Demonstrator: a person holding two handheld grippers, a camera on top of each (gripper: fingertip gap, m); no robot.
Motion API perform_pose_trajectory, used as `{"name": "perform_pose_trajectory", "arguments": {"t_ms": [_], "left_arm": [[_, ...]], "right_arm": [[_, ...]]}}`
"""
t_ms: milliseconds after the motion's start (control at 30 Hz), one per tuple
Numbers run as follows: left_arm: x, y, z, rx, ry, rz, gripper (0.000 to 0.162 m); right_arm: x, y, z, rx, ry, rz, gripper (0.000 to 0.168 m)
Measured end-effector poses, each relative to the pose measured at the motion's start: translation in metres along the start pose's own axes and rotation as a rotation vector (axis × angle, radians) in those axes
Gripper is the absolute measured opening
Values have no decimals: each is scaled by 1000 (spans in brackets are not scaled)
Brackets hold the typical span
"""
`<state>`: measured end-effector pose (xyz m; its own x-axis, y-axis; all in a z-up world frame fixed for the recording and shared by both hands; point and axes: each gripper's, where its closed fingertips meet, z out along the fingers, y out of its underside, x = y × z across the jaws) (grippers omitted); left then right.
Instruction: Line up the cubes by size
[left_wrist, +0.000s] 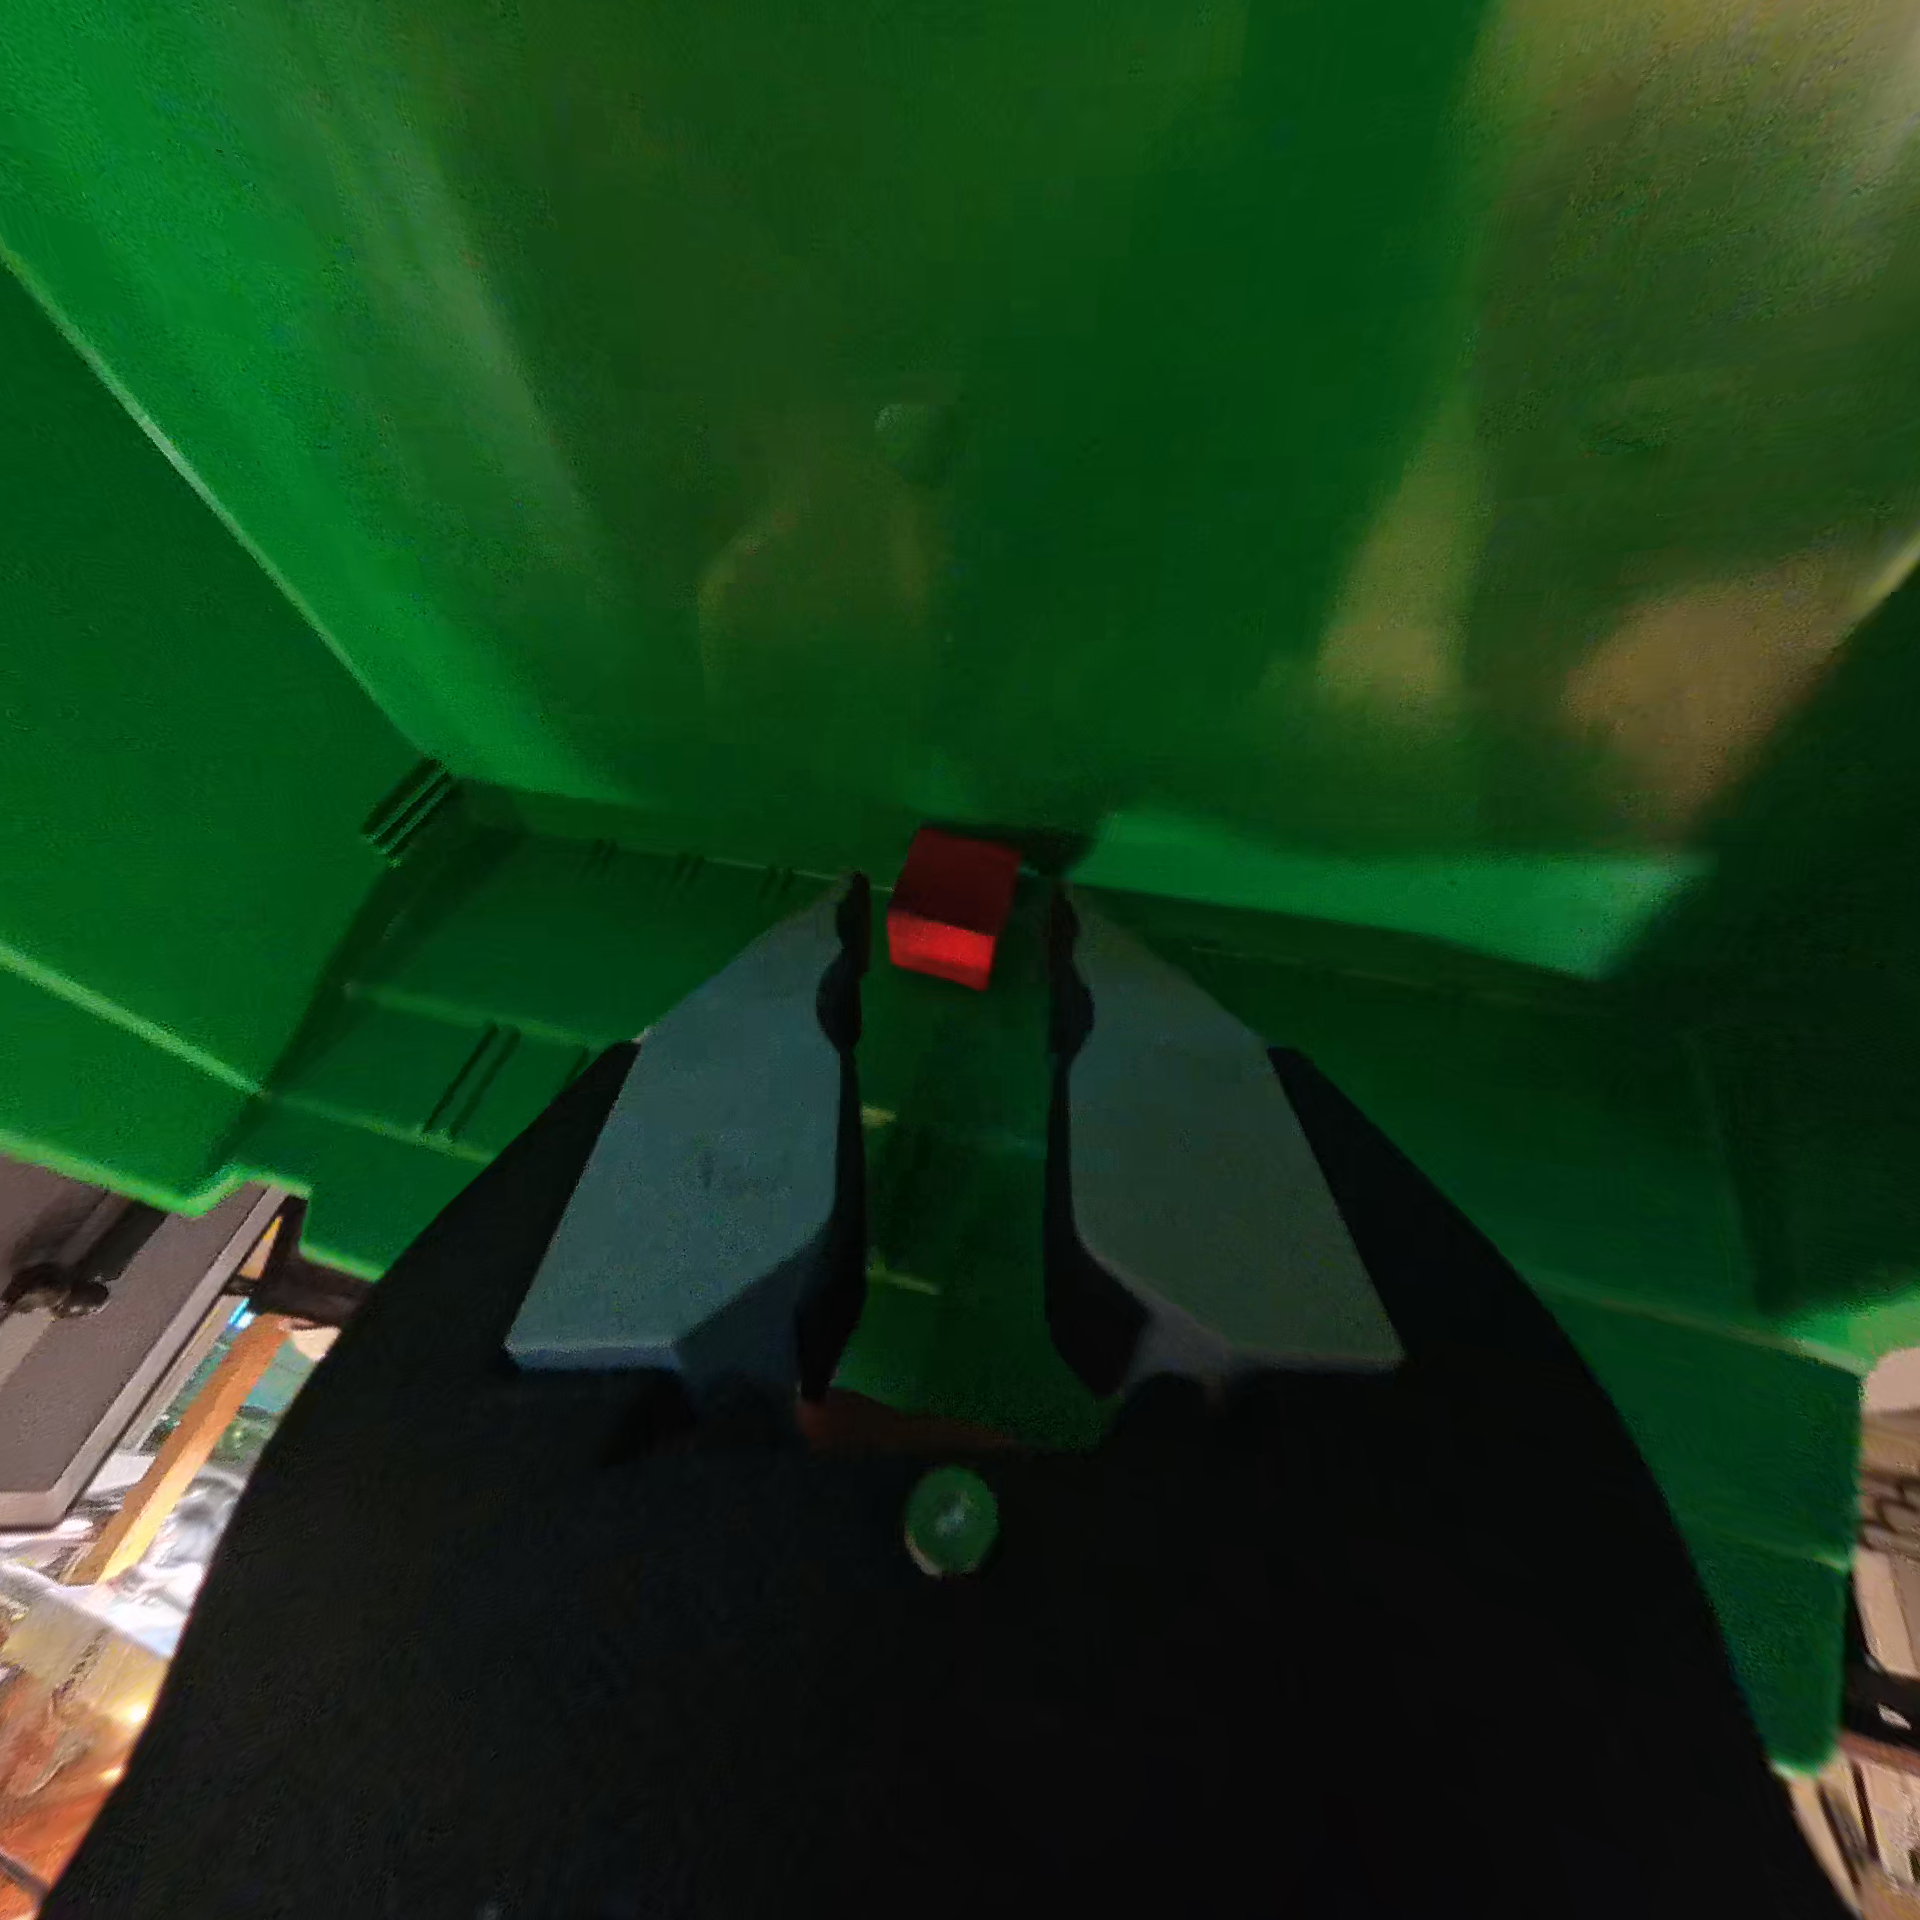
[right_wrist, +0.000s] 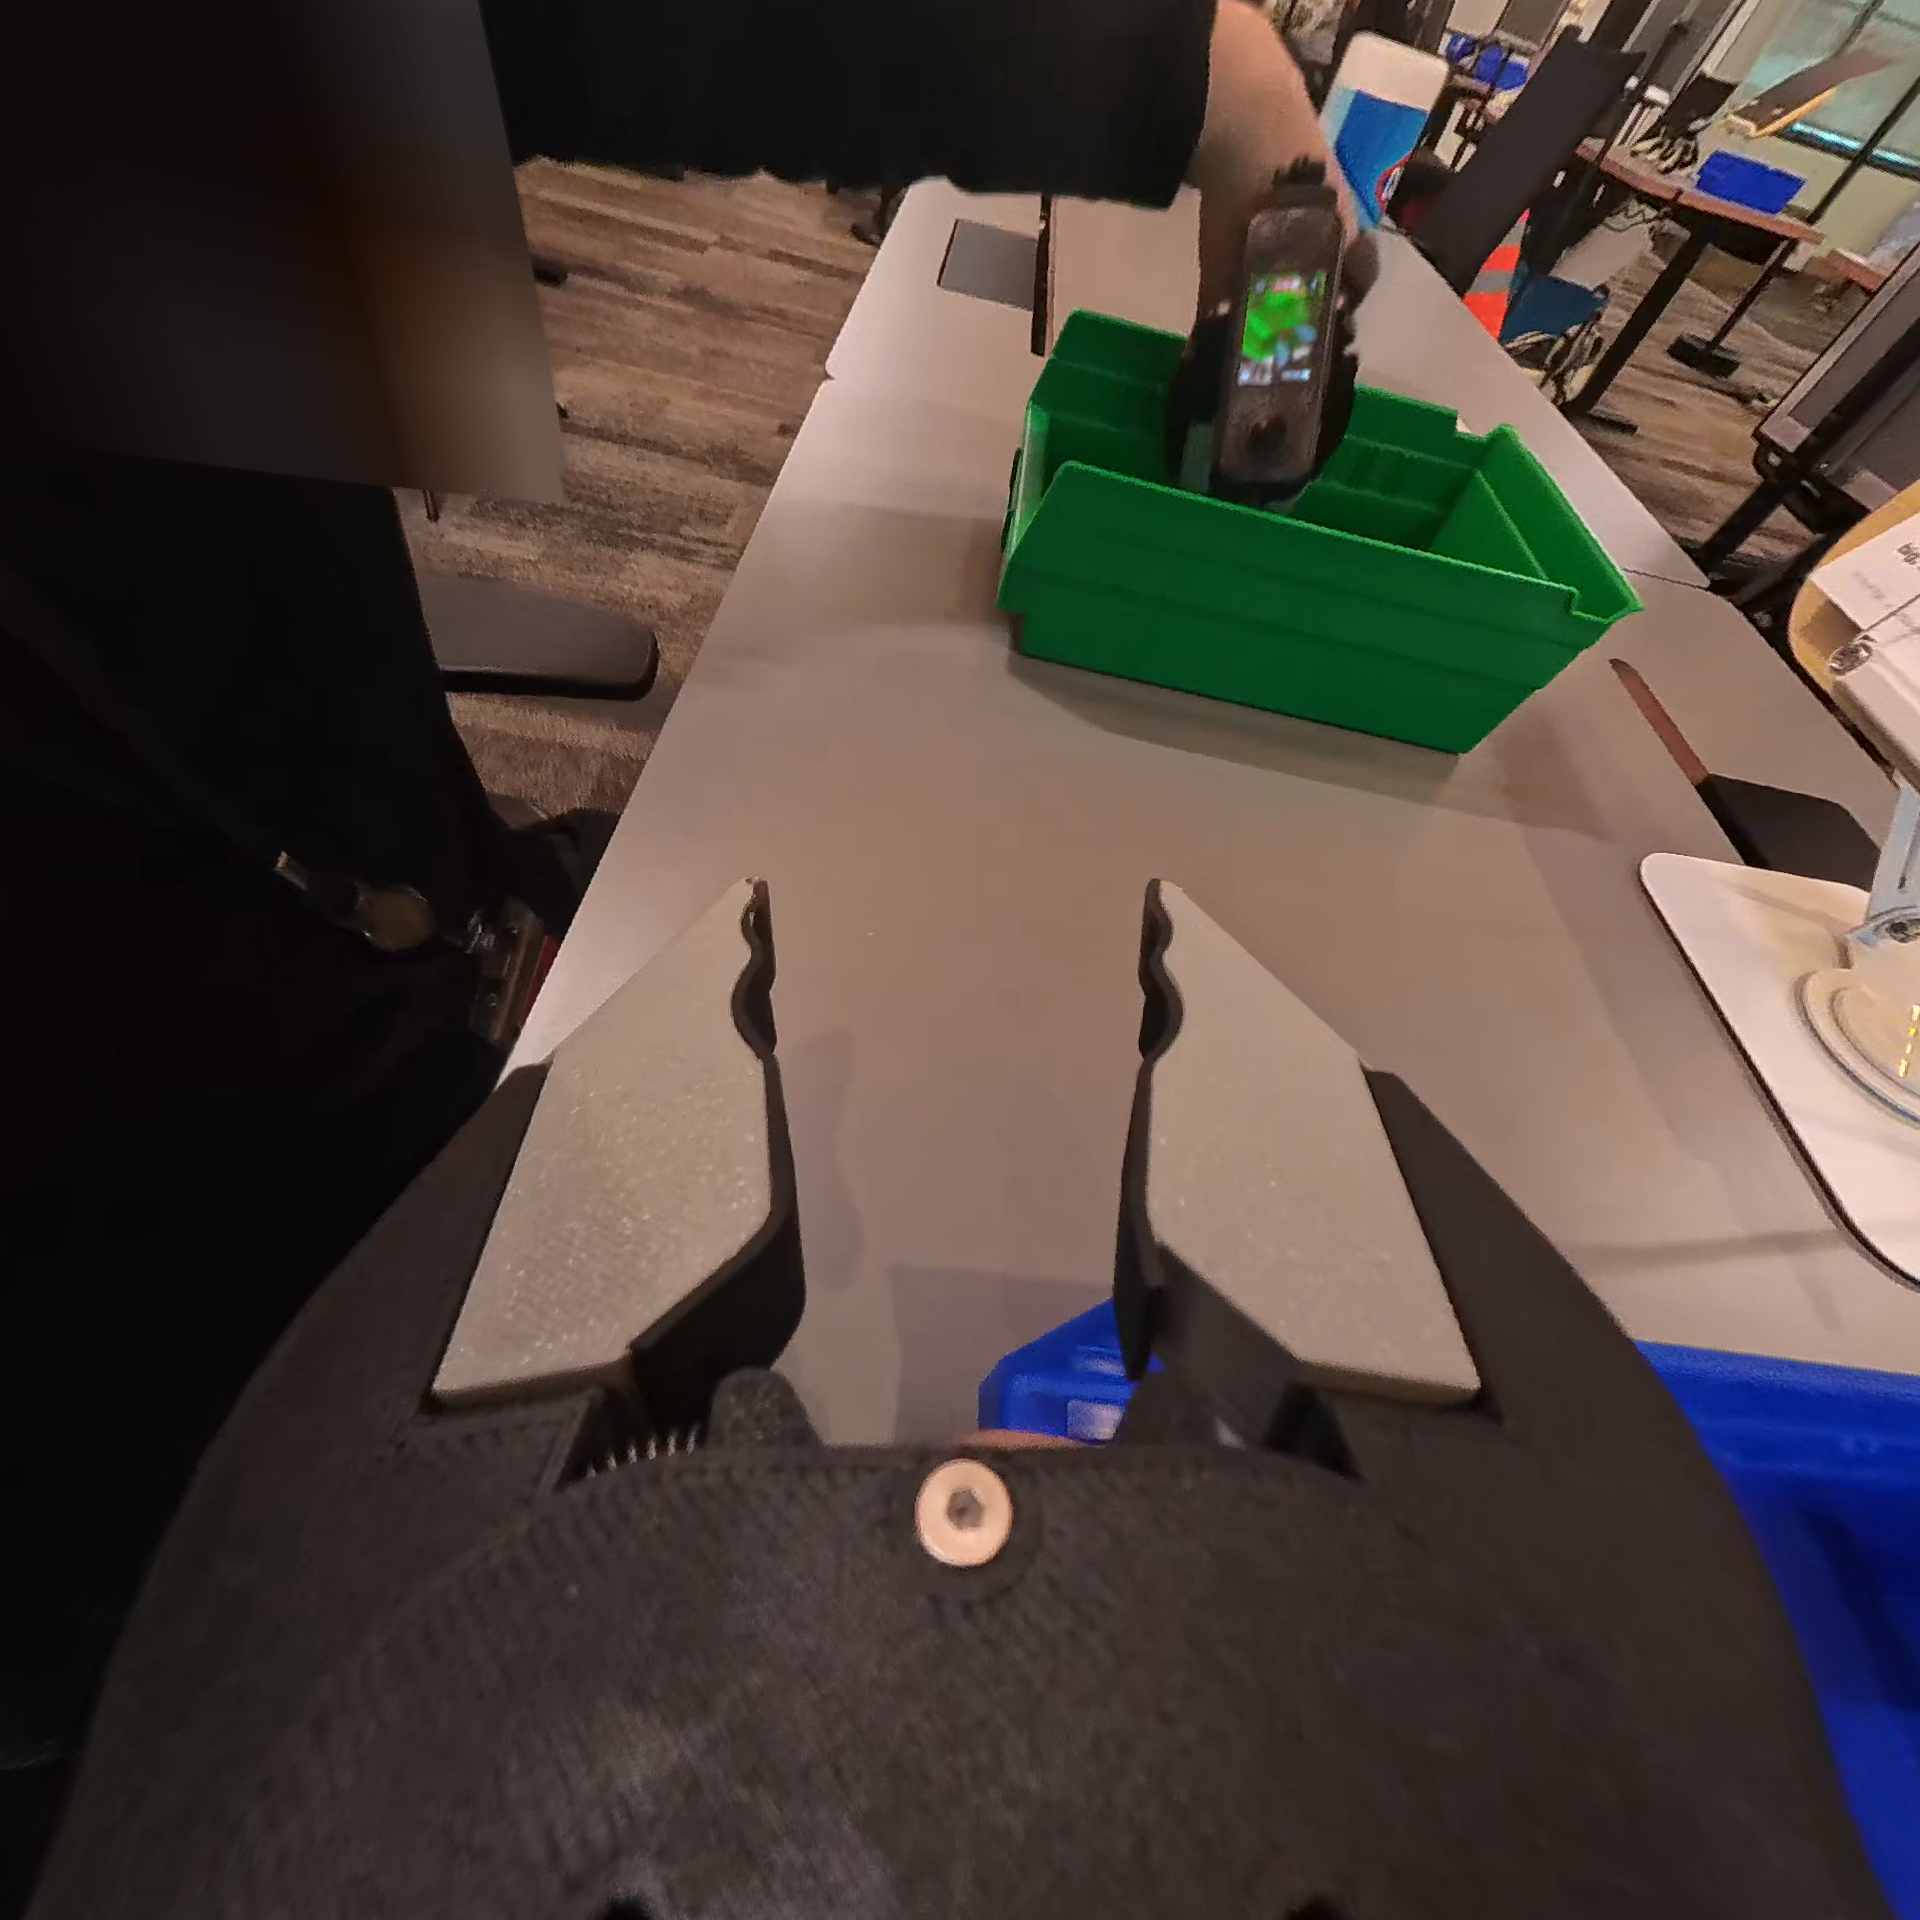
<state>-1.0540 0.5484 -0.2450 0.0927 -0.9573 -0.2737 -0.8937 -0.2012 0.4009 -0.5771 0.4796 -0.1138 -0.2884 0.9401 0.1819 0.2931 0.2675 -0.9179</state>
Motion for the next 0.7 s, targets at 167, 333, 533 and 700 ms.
{"name": "perform_pose_trajectory", "arguments": {"t_ms": [167,333,533,700], "left_arm": [[-6,3,4,-44,11,1,45],[3,15,11,-135,86,2,23],[2,12,7,-98,80,-2,19],[-26,-26,-62,237,-185,-109,20]], "right_arm": [[-1,-7,-9,55,-9,22,65],[-7,-13,-11,87,-31,19,61],[-13,-7,-8,57,-40,21,60],[-14,10,3,-39,-42,160,58]]}}
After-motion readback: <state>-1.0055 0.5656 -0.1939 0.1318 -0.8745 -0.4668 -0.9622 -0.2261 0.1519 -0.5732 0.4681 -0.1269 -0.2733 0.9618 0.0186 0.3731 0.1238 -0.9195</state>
